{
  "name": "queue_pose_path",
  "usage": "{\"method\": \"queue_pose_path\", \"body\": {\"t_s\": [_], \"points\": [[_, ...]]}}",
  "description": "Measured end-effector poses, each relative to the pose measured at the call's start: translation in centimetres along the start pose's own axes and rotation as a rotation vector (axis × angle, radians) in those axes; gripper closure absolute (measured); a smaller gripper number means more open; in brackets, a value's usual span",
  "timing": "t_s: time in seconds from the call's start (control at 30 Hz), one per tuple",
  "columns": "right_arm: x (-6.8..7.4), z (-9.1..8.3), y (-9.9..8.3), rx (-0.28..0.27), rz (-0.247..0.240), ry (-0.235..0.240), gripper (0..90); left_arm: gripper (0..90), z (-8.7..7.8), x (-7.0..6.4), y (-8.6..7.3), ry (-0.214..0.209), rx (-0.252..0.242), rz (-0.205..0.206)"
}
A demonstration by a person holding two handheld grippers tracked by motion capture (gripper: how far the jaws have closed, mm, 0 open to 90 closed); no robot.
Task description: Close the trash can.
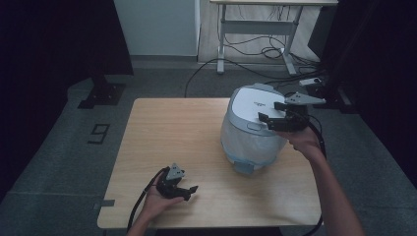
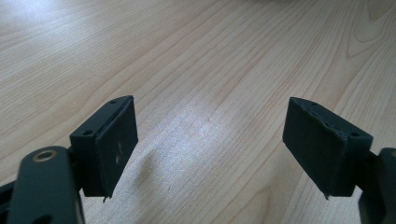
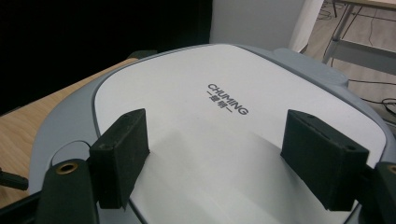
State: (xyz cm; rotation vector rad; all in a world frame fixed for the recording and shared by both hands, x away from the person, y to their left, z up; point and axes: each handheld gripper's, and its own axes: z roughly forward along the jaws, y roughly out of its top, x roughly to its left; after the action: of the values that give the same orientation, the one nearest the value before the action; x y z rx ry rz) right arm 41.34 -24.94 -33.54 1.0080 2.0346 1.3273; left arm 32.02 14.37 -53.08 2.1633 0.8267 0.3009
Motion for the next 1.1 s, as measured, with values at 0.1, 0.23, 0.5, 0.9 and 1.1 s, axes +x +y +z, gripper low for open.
{"method": "queue_pose_path", "body": {"t_s": [0.1,0.23,0.5,0.9,1.1], "points": [[0.1,-0.1,0.1,0.003,0.008,-0.011,22.0,18.0,0.0,0.0,0.0,0.001,-0.003,-0.001],[0.1,-0.8,-0.3,-0.032,0.022,-0.016,19.3,18.0,-0.1,0.2,0.0,0.004,-0.006,-0.006],[0.0,-4.1,-1.8,-0.118,0.057,-0.012,19.4,18.0,-0.1,0.2,-0.1,0.017,-0.012,-0.014],[-0.1,-8.1,-6.7,-0.147,0.062,-0.028,19.4,17.9,-0.1,0.6,-0.2,0.034,-0.014,-0.028],[0.2,-8.7,-10.3,-0.139,0.085,-0.030,19.4,17.9,-0.3,0.8,-0.3,0.039,-0.018,-0.034]]}}
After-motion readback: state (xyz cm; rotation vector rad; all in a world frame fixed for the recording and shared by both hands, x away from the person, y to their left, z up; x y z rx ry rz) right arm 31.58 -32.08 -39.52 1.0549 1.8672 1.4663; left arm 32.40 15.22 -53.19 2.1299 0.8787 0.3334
